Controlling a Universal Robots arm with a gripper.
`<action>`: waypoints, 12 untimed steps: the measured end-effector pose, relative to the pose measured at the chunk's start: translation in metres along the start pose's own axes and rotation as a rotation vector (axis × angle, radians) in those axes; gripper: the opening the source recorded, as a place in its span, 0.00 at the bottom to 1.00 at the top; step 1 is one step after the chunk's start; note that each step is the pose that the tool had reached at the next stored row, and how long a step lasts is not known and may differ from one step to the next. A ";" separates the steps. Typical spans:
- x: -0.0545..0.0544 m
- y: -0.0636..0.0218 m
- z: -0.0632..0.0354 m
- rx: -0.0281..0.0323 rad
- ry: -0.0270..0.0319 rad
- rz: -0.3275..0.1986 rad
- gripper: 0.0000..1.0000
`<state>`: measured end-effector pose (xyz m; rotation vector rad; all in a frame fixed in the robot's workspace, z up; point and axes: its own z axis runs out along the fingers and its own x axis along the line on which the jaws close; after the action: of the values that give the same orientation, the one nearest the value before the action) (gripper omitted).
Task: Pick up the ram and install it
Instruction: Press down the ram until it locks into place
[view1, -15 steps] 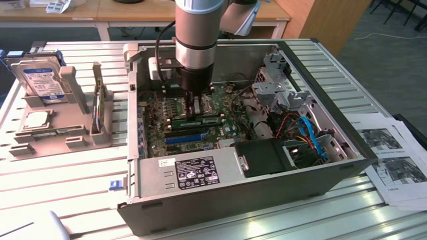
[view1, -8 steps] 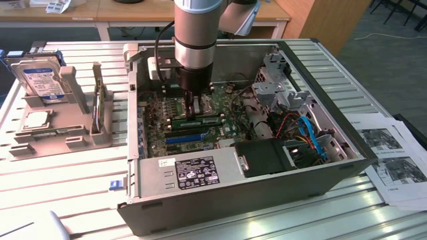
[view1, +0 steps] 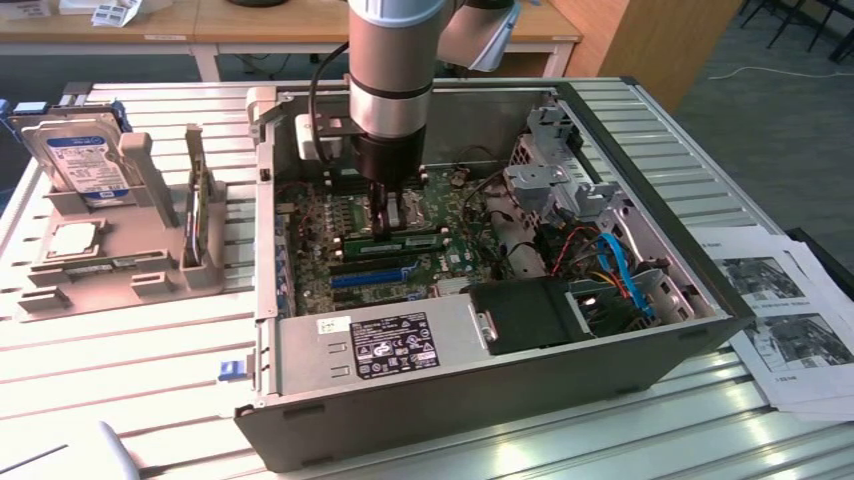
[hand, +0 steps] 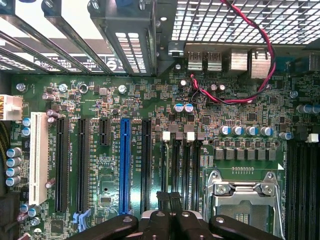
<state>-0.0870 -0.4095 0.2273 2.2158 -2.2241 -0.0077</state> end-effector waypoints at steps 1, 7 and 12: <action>0.000 0.0000 0.0002 0.0001 -0.0002 0.000 0.10; 0.000 0.0000 0.0005 0.0001 -0.0002 0.000 0.10; 0.000 0.0000 0.0014 -0.0001 0.0001 0.000 0.10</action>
<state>-0.0870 -0.4095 0.2259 2.2157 -2.2240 -0.0077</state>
